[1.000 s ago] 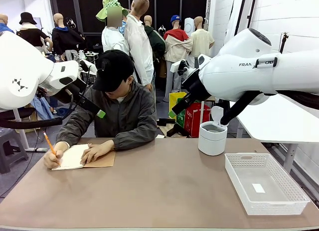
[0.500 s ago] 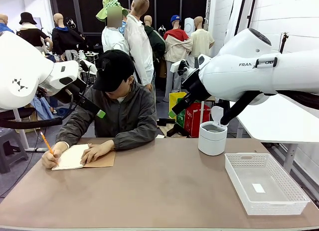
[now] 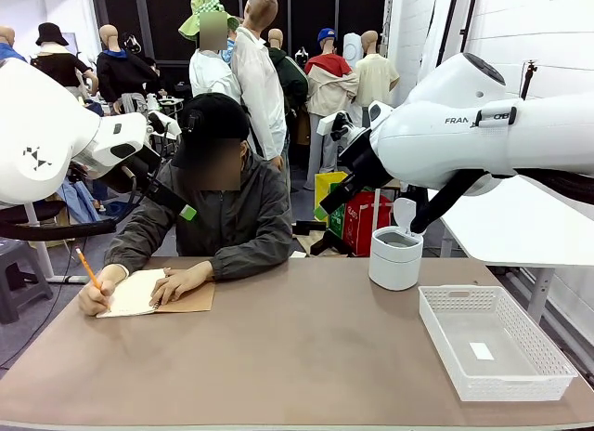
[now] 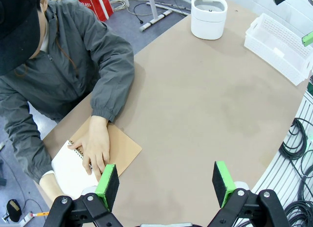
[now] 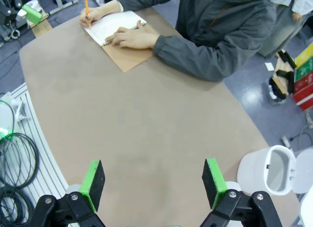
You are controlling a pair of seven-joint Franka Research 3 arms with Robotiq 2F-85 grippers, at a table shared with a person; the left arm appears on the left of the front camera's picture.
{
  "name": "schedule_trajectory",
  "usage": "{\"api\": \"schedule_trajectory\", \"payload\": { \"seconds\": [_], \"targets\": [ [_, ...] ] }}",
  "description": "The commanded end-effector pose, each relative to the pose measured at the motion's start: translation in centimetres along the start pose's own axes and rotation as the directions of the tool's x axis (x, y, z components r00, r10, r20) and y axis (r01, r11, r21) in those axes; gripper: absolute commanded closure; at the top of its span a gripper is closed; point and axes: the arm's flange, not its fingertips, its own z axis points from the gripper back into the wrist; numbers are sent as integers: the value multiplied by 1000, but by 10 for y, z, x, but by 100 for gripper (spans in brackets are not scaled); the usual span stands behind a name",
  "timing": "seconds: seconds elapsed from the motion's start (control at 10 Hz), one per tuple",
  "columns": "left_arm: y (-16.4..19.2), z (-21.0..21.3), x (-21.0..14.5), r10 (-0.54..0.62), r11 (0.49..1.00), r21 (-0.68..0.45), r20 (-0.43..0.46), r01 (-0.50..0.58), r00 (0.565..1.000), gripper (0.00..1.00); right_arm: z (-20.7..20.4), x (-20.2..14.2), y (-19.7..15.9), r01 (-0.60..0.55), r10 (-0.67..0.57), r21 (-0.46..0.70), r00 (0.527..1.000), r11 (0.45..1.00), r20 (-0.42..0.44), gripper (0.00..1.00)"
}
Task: Sort the paper based on its condition.
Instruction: If a person hands you a paper, place it in the Organizing basket , and if it's crumpled, put it in the Trash can.
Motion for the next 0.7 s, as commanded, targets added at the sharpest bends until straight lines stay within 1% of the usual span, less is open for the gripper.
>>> {"api": "schedule_trajectory", "payload": {
  "seconds": [0.0, 0.6],
  "targets": [
    [2, 1, 1, 3, 1000, -6, -1, -3, 1000, 0, 0, 1, 1, 3, -3, -12, 1000, 1000, -5, 0],
    [2, 1, 1, 3, 1000, -6, -1, -3, 1000, 0, 0, 1, 1, 3, -3, -12, 1000, 1000, -5, 0]
  ]
}}
